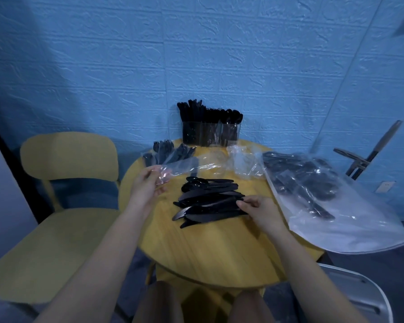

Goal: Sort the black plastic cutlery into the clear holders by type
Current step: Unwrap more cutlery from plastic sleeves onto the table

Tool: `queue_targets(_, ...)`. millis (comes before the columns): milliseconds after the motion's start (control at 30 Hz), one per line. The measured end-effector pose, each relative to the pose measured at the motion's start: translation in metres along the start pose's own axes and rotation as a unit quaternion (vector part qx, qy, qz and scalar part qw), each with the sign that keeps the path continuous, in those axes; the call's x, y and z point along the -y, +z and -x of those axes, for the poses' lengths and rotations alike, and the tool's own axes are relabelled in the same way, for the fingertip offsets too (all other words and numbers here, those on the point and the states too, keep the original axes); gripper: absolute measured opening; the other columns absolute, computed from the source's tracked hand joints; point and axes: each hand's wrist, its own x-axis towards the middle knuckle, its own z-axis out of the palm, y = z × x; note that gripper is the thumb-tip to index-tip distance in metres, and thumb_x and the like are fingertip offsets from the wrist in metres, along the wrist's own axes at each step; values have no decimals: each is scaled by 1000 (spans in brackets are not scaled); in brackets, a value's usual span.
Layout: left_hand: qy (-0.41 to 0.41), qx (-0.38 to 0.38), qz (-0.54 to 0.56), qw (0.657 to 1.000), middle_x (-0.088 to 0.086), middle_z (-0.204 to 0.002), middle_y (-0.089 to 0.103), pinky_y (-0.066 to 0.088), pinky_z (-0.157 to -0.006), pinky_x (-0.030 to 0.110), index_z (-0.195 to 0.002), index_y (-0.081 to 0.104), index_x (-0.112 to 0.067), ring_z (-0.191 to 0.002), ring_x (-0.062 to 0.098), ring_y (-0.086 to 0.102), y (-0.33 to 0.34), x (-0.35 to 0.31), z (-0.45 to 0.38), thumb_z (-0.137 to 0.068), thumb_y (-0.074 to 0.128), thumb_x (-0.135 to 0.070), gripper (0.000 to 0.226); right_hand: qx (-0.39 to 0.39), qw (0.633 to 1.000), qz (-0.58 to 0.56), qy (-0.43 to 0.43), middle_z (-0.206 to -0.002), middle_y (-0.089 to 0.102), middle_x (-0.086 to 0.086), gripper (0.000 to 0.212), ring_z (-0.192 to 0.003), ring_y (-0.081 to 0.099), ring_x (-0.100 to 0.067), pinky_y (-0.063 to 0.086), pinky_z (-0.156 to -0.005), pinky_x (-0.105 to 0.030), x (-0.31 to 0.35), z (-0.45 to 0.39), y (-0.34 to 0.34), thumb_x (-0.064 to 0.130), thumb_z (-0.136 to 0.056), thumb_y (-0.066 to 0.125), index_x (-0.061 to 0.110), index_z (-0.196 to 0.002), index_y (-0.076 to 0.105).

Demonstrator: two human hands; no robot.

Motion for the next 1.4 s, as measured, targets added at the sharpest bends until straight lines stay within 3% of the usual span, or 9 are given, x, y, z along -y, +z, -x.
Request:
queue_targets(133,11,50,-18,999,8,-108,63,56,-67,22,-123,55,-14,-88,19,62,22,7,9,-97,48,-9,28,-46,977,203,-40,-112,65,1,34,-106,56,-18,42,-83,-26,7,6,2,40,-89,62,17,-113,67)
queue_targets(233,6,90,-25,996,6,-105,68,57,-72,23,-122,56,-15,-91,19,66,38,12,16,-94,55,-9,29,-113,945,285,-115,-114,64,3,36,-111,52,-19,40,-92,-29,17,5,5,49,-88,58,21,-110,69)
queue_targets(367,2,140,-33,990,6,-108,68,56,-78,24,-122,56,-13,-95,19,68,60,22,22,-95,52,-7,28,-44,995,26,-82,-95,64,6,32,-87,58,-9,41,-65,-16,51,-3,21,42,-92,57,17,-111,64)
queue_targets(533,36,176,-120,976,-8,-118,63,52,-91,28,-120,58,-23,-104,7,62,79,17,14,-95,54,-12,28,-67,987,-140,-28,-100,69,-5,18,-86,67,-19,55,-77,-32,68,-39,34,15,-90,63,17,-107,59)
queue_targets(633,99,135,-252,953,-6,-124,61,45,-96,27,-124,58,-23,-110,8,56,66,10,-15,-95,54,-14,30,-72,986,-148,5,-96,67,-7,23,-78,66,-17,55,-72,-31,69,-73,25,9,-90,61,8,-113,59)
queue_targets(800,144,5,-389,910,2,-119,63,40,-80,18,-113,65,-15,-97,7,52,25,-11,-71,-94,53,-6,24,-94,994,-27,40,-99,66,-13,31,-81,60,-22,45,-71,-29,62,-118,8,13,-88,63,7,-118,58)
queue_targets(967,119,2,-502,857,3,-119,63,39,-76,22,-117,63,-13,-94,14,56,11,-9,-101,-94,57,-19,24,-82,984,153,41,-114,63,-14,36,-94,58,-27,41,-72,-28,52,-137,8,22,-94,53,10,-128,51)
queue_targets(1067,79,8,-584,808,8,-122,59,43,-85,33,-125,57,-16,-111,25,53,4,6,-114,-91,61,-34,38,-80,953,290,26,-119,62,-14,41,-111,54,-31,46,-89,-35,43,-138,12,35,-96,49,10,-127,52)
queue_targets(1400,109,-22,-598,793,6,-101,62,43,-68,31,-114,55,-18,-91,24,58,8,2,-113,-87,64,-19,29,-167,938,284,-107,-126,53,-7,31,-117,45,-26,33,-97,-35,41,-122,19,28,-96,48,14,-121,59)
